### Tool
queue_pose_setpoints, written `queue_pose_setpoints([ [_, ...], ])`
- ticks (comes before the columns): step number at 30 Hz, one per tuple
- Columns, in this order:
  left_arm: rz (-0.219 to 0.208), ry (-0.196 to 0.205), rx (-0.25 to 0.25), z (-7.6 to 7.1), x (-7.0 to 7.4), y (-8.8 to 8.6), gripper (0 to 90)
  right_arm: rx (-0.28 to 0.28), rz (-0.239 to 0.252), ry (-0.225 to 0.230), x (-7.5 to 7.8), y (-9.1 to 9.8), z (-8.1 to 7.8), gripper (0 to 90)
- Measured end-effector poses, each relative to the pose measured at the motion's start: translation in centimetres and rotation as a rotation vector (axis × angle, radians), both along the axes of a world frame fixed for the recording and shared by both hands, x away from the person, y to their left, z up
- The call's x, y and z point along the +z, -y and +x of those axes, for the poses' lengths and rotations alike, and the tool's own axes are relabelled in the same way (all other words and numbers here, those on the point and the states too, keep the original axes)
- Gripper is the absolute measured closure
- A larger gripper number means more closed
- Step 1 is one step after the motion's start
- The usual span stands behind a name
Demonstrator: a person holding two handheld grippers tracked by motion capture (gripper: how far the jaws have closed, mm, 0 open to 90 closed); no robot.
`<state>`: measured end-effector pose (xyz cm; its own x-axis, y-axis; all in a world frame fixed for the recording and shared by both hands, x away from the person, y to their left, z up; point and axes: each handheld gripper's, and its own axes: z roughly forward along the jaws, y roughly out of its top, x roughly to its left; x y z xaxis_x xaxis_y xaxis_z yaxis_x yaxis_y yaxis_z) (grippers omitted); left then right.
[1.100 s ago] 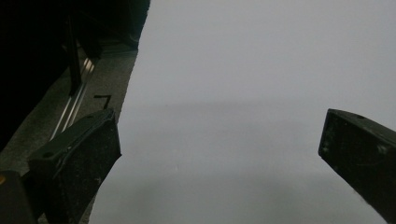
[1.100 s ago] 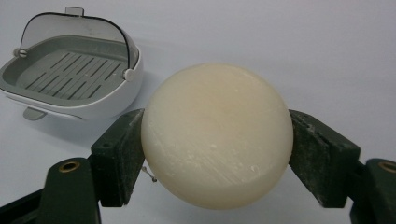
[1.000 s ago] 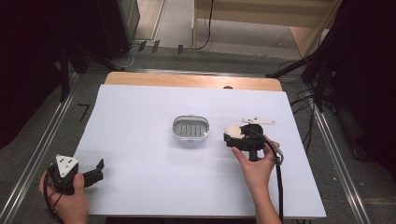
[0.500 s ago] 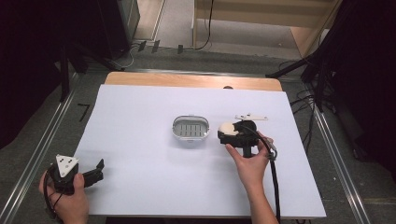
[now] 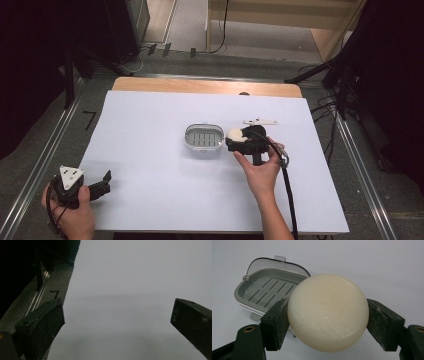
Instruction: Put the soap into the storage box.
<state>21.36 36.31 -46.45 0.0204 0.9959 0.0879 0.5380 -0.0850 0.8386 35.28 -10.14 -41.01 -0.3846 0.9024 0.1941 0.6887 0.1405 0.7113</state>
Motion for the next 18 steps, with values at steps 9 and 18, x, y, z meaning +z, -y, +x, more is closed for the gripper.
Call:
queue_pose_setpoints([
  [9, -0.002, -0.001, 0.000, 0.0, 0.0, 0.0, 0.0, 0.020, -0.001, 0.002, 0.2, -1.6, 0.6, 24.9],
  [18, 0.003, -0.002, -0.002, 0.0, 0.0, 0.0, 0.0, 0.041, -0.002, -0.001, 0.0, -3.3, 1.0, 24.9],
])
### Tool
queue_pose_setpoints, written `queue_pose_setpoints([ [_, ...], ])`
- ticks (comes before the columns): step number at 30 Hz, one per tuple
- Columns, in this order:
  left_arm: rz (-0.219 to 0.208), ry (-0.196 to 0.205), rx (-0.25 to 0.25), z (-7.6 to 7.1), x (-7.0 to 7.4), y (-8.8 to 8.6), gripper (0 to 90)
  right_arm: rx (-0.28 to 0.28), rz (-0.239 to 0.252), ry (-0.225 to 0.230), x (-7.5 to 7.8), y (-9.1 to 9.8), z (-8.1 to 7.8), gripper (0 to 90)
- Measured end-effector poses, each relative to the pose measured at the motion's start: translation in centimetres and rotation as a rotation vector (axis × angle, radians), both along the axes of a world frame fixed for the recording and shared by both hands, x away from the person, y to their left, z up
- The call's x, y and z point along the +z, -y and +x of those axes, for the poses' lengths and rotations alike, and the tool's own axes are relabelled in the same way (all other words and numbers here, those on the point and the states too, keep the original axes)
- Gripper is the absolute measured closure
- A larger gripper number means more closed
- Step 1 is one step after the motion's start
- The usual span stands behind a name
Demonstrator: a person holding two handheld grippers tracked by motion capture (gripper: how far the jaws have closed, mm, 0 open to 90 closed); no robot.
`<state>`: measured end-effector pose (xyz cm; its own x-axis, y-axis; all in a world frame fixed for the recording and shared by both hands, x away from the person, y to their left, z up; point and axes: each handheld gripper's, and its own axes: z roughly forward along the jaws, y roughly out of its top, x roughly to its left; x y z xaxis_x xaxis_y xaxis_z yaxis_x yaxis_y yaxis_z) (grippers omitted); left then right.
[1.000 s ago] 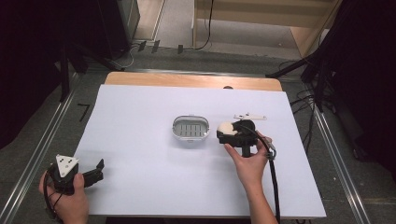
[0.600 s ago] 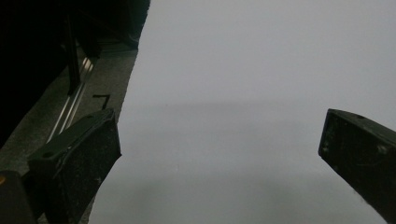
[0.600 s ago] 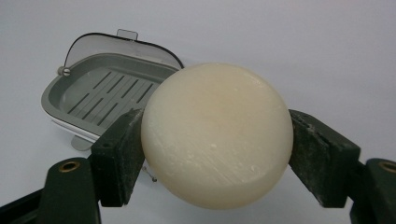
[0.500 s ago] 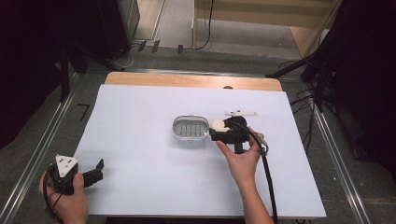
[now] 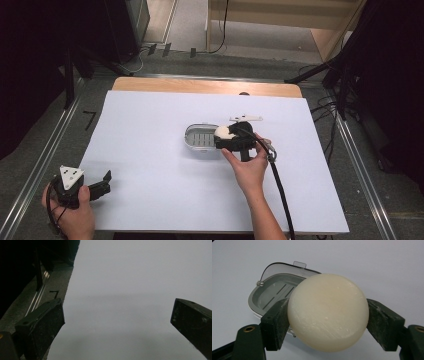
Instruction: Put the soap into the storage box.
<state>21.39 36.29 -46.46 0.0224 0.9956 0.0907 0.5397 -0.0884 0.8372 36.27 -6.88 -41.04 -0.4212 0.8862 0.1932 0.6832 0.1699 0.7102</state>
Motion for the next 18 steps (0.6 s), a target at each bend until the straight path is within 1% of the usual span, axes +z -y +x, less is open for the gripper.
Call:
queue_pose_setpoints([
  [5, -0.005, -0.001, -0.003, 0.0, 0.0, -0.1, 0.0, 0.007, -0.001, 0.000, 0.1, -0.6, 0.2, 24.9],
  [8, -0.005, 0.003, -0.002, 0.0, 0.0, -0.1, 0.0, 0.017, 0.013, -0.004, 0.0, -1.4, 0.4, 24.9],
  [9, -0.006, 0.000, -0.002, 0.0, 0.0, -0.1, 0.0, 0.017, 0.013, -0.004, 0.0, -1.4, 0.4, 24.9],
  [12, -0.010, 0.002, 0.000, 0.0, 0.0, -0.1, 0.0, 0.027, 0.002, -0.003, 0.0, -2.2, 0.4, 24.9],
  [13, -0.010, 0.002, 0.000, 0.0, 0.0, -0.1, 0.0, 0.032, 0.000, -0.006, -0.1, -2.7, 0.5, 24.9],
  [14, -0.012, 0.001, 0.000, 0.0, 0.0, -0.1, 0.0, 0.032, 0.000, -0.006, -0.1, -2.7, 0.5, 24.9],
  [15, -0.011, -0.001, 0.000, 0.0, 0.0, -0.1, 0.0, 0.037, -0.008, -0.005, -0.1, -3.2, 0.6, 24.9],
  [18, -0.011, -0.002, -0.002, 0.0, 0.0, -0.1, 0.0, 0.042, -0.005, -0.008, -0.1, -3.7, 0.8, 24.9],
])
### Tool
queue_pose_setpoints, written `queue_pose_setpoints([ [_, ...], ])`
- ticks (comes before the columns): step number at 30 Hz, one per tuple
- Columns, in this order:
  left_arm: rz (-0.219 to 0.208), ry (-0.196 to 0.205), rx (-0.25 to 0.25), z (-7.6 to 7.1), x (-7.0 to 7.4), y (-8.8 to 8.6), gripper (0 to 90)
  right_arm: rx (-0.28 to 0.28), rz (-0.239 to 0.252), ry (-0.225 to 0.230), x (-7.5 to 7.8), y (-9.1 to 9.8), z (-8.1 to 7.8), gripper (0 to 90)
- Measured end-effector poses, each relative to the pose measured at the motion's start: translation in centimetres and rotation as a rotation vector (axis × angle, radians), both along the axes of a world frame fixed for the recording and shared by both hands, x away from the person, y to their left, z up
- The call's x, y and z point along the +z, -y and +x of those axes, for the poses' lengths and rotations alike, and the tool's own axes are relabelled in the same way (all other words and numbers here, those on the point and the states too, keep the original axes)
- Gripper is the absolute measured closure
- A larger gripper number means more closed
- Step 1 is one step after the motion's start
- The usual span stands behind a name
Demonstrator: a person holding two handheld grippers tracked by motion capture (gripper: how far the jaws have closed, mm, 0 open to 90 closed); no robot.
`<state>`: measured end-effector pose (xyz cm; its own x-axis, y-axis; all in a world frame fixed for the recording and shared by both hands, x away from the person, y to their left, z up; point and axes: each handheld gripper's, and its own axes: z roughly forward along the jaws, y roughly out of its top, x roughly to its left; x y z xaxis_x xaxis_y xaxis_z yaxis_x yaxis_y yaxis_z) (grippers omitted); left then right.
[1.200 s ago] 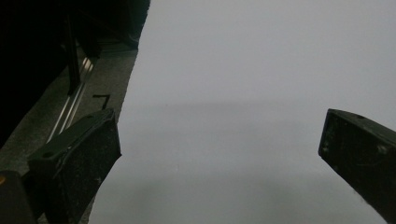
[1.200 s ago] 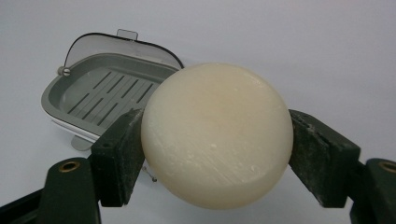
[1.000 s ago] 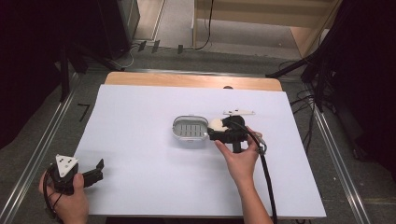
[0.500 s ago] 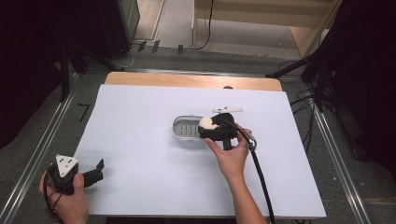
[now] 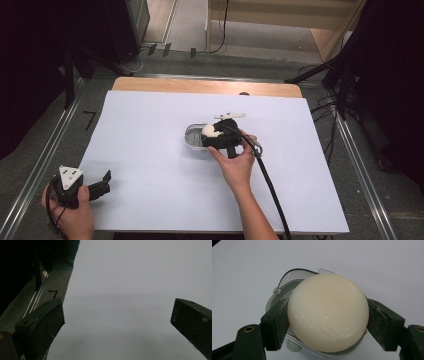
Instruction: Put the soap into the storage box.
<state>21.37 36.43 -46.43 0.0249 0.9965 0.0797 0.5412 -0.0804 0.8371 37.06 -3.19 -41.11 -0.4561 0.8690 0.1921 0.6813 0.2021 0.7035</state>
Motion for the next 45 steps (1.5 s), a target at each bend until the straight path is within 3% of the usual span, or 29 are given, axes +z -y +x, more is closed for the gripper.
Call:
queue_pose_setpoints([
  [11, -0.006, 0.005, 0.003, 0.0, 0.0, 0.0, 0.0, 0.013, -0.023, -0.014, -0.3, -1.7, 0.9, 24.9],
  [29, -0.003, 0.002, 0.003, 0.0, 0.0, 0.0, 0.0, -0.009, -0.045, -0.067, -1.5, -2.1, 1.3, 24.7],
  [34, -0.006, 0.005, 0.003, 0.0, 0.0, 0.0, 0.0, -0.005, -0.039, -0.068, -1.6, -2.2, 1.3, 24.6],
  [39, -0.008, 0.007, 0.004, 0.0, 0.0, 0.0, 0.0, 0.012, -0.064, -0.061, -1.7, -2.3, 1.2, 24.4],
  [45, -0.005, 0.004, 0.003, 0.0, 0.0, 0.0, 0.0, 0.007, -0.045, -0.038, -1.2, -2.1, 0.8, 22.9],
])
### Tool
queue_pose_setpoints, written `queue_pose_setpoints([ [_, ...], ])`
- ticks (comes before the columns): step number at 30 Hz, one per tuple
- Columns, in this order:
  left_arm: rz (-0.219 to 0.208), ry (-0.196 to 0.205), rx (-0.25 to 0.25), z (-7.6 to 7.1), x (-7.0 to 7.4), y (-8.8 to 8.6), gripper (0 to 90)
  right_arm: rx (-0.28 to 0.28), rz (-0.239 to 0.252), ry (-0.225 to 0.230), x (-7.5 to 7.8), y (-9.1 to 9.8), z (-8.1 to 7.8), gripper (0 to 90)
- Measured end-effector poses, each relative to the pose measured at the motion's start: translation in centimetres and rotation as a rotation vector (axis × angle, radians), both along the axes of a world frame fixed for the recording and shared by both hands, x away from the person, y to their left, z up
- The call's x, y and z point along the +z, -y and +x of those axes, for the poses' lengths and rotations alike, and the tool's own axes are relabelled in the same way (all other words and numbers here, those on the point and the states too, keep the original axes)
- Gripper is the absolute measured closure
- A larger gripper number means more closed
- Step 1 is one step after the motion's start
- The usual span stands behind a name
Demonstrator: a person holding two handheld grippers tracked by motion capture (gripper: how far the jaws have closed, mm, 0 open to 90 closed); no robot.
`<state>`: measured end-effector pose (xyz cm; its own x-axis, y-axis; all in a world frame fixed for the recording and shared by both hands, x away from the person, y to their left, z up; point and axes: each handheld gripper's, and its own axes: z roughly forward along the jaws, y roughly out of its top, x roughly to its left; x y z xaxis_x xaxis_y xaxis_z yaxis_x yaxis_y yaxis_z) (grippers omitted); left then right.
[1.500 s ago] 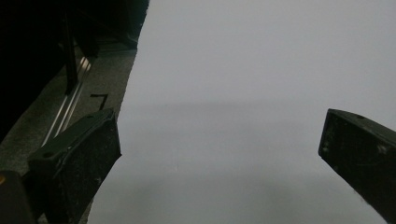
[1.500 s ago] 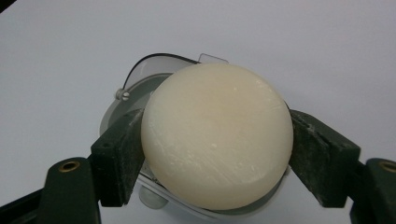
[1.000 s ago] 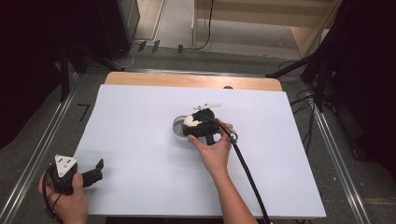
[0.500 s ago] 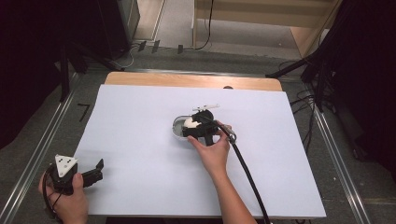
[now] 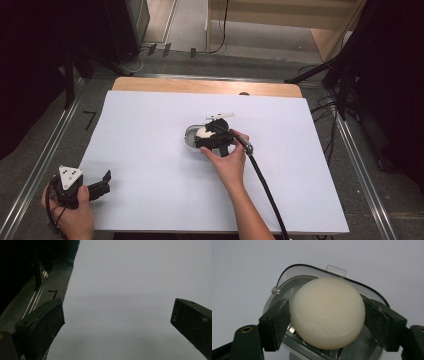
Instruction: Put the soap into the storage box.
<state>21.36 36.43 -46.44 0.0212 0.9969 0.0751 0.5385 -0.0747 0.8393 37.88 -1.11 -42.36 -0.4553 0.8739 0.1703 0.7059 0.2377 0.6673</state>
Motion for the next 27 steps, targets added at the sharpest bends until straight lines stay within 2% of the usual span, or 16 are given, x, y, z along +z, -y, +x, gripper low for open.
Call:
queue_pose_setpoints([
  [4, 0.003, -0.001, -0.004, 0.0, 0.0, 0.0, 0.0, 0.014, 0.023, 0.013, 0.6, 0.4, -0.3, 20.4],
  [12, 0.006, -0.004, -0.002, 0.0, 0.0, 0.0, 0.0, 0.001, 0.045, 0.040, 1.1, 1.4, -0.8, 20.0],
  [19, 0.007, -0.005, -0.003, 0.0, 0.0, 0.1, 0.0, -0.016, 0.069, 0.071, 1.6, 3.4, -1.1, 16.4],
  [27, 0.009, -0.002, -0.004, 0.0, 0.0, 0.1, 0.0, -0.030, 0.083, 0.083, 1.7, 5.5, -1.6, 14.6],
])
